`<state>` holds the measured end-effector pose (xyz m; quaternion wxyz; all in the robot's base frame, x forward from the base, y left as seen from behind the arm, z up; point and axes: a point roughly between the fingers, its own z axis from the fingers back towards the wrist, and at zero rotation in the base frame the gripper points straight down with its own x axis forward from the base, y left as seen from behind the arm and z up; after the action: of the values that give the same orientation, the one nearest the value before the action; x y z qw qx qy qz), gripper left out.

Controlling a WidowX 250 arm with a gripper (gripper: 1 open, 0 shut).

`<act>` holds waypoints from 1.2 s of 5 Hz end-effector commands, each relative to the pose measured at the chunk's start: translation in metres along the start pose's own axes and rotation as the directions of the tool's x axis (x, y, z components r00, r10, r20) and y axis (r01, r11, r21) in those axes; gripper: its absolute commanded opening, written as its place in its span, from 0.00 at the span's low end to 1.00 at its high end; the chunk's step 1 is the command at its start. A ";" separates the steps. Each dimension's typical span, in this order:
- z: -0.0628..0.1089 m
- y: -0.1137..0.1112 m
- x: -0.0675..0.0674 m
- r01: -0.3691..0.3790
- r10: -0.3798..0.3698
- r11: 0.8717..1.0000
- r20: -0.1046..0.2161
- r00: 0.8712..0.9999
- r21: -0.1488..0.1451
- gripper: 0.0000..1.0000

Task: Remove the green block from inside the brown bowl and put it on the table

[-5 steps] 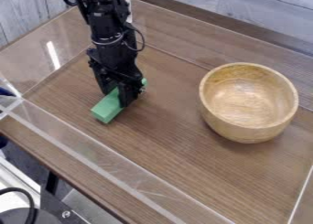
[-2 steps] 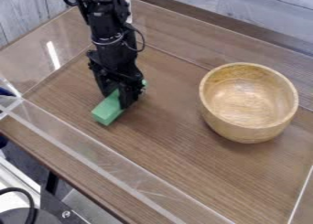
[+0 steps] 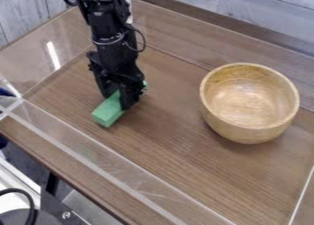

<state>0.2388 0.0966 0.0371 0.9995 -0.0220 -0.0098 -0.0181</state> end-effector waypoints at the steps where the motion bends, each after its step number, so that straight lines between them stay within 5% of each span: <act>1: 0.015 0.005 0.014 -0.002 0.000 1.000 0.055 0.998 0.022 0.00; 6: 0.031 -0.005 0.015 -0.010 0.010 1.000 0.066 0.998 -0.001 0.00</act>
<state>0.2399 0.0885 0.0492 0.9992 -0.0396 -0.0041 -0.0090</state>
